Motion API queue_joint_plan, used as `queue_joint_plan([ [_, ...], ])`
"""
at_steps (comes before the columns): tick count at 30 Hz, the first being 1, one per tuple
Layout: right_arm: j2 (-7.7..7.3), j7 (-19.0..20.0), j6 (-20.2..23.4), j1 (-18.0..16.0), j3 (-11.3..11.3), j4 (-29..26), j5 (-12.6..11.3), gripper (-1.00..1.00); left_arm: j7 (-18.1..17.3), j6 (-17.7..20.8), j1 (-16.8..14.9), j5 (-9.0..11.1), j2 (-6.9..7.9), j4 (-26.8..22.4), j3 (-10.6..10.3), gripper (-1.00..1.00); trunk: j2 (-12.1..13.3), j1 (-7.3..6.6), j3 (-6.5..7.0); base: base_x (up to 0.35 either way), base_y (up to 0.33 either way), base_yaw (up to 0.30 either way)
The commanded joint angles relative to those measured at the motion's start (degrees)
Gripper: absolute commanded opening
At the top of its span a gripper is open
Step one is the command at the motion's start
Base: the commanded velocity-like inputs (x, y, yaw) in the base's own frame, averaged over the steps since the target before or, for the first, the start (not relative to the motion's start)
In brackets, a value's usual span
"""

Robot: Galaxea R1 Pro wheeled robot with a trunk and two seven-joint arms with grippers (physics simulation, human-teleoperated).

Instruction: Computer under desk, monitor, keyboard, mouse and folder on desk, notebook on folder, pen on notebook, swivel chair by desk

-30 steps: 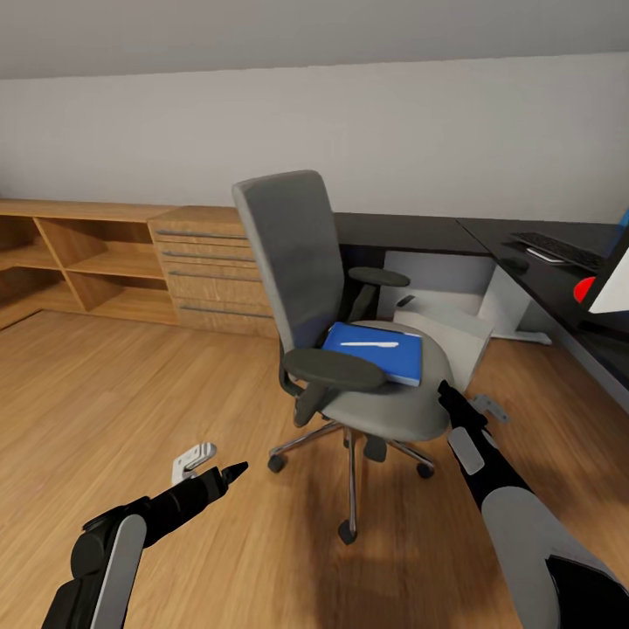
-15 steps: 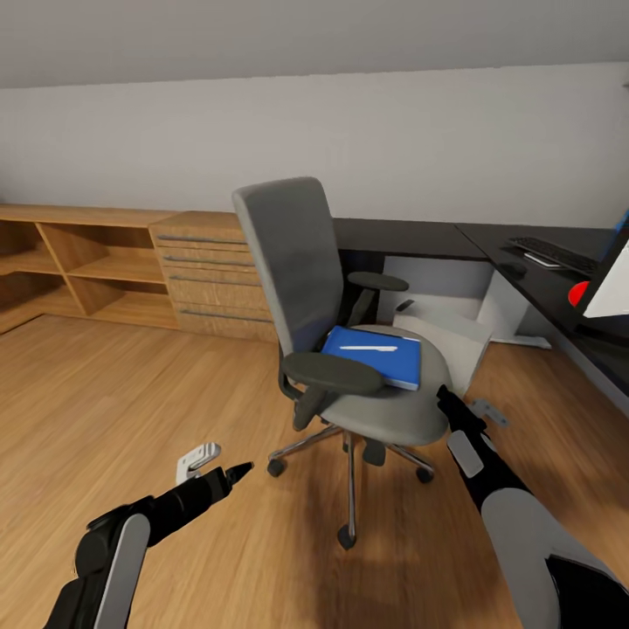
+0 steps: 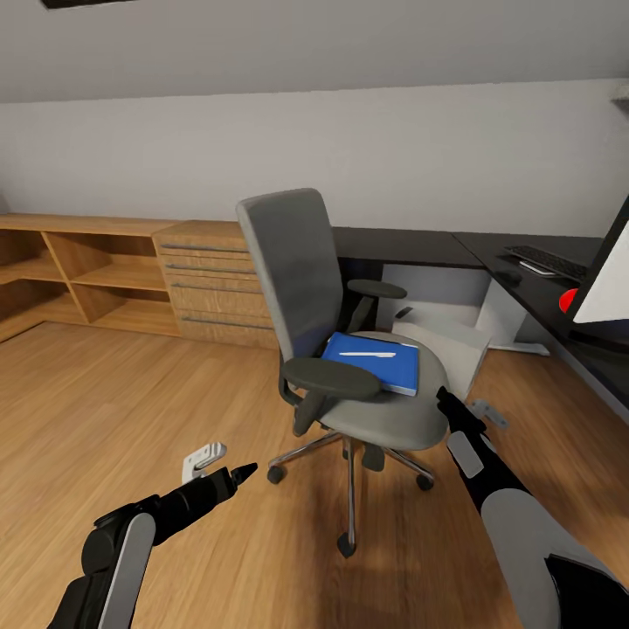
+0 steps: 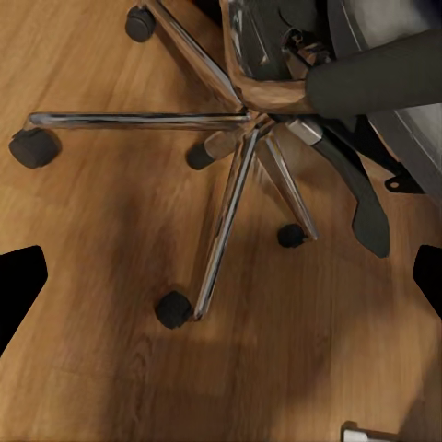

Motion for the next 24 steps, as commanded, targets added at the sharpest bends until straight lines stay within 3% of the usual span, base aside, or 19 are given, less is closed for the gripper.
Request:
queue_joint_plan([
  [1, -0.04, -0.1, -0.2, 0.0, 0.1, 0.0, -0.6, 1.0, -0.6, 0.3, 0.0, -0.4, -0.07, 0.0, 0.2, 1.0, 0.0, -0.01, -0.05, 0.0, 0.0, 0.0],
  [6, -0.08, -0.1, -0.2, 0.0, 0.1, 0.0, -0.6, 1.0, -0.6, 0.3, 0.0, -0.4, -0.06, 0.0, 0.2, 1.0, 0.0, -0.01, -0.05, 0.053, 0.0, 0.0],
  [24, -0.07, -0.2, -0.1, 0.0, 0.1, 0.1, -0.6, 1.0, -0.5, 0.3, 0.0, -0.5, -0.03, 0.0, 0.2, 1.0, 0.0, -0.01, -0.05, 0.183, 0.0, 0.0],
])
